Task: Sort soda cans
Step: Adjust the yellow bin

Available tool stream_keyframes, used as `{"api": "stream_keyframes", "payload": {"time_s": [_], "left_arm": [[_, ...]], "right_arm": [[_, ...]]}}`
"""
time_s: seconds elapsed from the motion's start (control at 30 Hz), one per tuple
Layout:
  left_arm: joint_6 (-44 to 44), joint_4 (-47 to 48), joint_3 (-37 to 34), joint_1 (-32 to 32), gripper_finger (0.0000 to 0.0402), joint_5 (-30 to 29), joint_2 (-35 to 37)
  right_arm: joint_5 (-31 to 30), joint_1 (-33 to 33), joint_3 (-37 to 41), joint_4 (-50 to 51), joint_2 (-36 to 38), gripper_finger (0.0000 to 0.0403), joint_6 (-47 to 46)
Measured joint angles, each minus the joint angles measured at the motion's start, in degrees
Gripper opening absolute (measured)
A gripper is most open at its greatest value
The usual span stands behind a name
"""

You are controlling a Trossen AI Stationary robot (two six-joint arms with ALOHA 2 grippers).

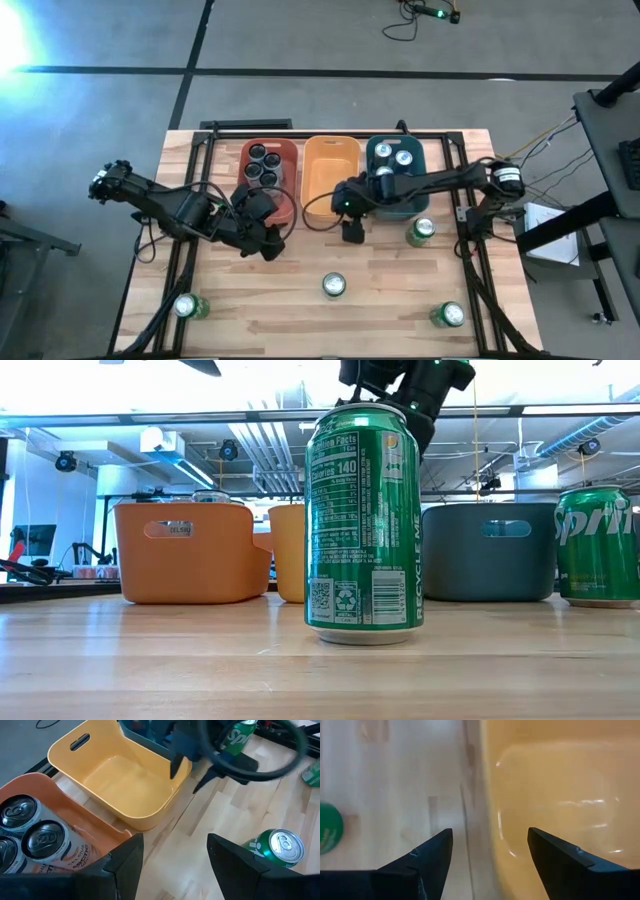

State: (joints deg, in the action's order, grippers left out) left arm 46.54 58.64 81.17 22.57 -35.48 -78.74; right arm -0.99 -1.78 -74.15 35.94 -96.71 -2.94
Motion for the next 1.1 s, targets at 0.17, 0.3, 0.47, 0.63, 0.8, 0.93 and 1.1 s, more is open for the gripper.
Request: {"api": "stream_keyframes", "payload": {"time_s": [0.17,0.3,0.47,0.63,0.8,0.93,1.1], "left_arm": [[0.06,-0.12,0.00,0.00,0.0204,-0.03,-0.01],[0.05,-0.12,0.00,-0.04,0.0204,-0.06,-0.03],[-0.91,-0.18,0.00,-0.07,0.0204,-0.11,-0.03],[-0.98,-0.18,0.00,-0.07,0.0204,-0.11,-0.03],[-0.99,-0.20,0.00,-0.07,0.0204,-0.11,-0.03],[-1.00,-0.20,0.00,-0.07,0.0204,-0.11,-0.03],[-1.00,-0.25,0.00,-0.07,0.0204,-0.11,-0.03]], "right_arm": [[0.01,-0.31,0.00,2.78,1.12,0.0238,0.00],[0.02,-0.37,0.00,5.56,1.49,0.0229,0.12],[1.94,-0.41,-0.13,6.24,1.55,0.0223,1.04],[2.60,-0.39,-0.13,8.86,1.57,0.0227,1.80],[2.58,-0.39,-0.13,10.46,1.57,0.0226,2.50],[2.75,-0.37,-0.47,10.11,1.62,0.0223,2.08],[2.78,-0.37,-0.61,6.92,1.68,0.0231,2.09]]}}
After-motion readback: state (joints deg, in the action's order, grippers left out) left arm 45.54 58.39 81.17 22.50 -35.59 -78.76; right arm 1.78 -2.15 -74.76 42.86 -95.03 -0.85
